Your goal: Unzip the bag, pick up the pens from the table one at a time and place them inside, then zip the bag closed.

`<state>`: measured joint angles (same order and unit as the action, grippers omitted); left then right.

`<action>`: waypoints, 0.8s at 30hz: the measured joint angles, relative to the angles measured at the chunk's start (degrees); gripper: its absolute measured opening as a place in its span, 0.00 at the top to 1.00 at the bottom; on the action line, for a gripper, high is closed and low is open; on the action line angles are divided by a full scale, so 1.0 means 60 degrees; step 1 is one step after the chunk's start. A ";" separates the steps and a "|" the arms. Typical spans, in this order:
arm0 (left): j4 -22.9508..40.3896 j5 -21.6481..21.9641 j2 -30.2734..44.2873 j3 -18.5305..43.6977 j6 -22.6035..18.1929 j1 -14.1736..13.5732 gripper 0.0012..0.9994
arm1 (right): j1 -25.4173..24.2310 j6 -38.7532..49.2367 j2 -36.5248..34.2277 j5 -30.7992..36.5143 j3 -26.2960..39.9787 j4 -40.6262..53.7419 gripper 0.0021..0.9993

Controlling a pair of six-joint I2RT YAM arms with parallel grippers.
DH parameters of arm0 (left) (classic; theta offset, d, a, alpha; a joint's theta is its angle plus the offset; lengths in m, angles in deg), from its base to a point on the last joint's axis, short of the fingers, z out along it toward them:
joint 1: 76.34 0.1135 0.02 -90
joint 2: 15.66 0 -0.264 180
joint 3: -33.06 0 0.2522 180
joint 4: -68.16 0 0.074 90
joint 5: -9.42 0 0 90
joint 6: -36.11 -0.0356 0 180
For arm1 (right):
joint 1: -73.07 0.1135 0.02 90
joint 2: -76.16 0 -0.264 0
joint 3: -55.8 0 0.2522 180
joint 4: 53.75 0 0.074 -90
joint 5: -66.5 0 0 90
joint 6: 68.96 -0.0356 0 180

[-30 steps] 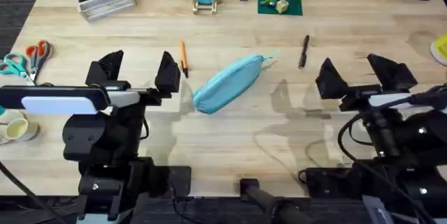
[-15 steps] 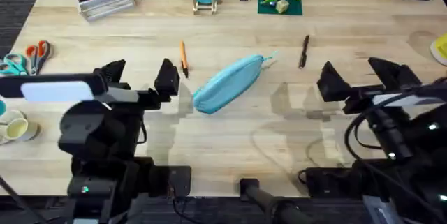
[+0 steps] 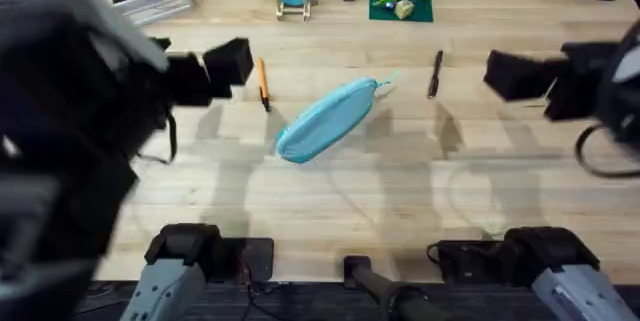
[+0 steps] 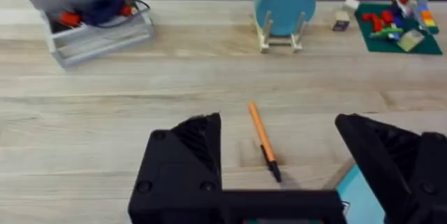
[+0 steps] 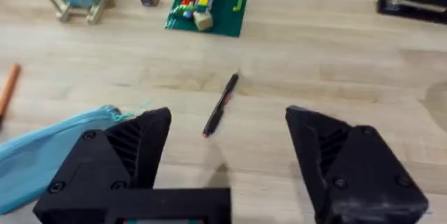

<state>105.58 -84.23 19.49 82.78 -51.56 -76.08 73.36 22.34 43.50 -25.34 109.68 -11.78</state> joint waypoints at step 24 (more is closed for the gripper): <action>0.8398 -0.1520 0.3734 0.6710 -0.0741 -0.0569 0.00 | 0.0000 0.0000 -0.3431 -0.0379 0.3147 0.1878 0.00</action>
<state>155.97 -93.35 41.90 123.05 -56.00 -79.50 73.36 22.34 22.91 -27.62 128.57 -0.51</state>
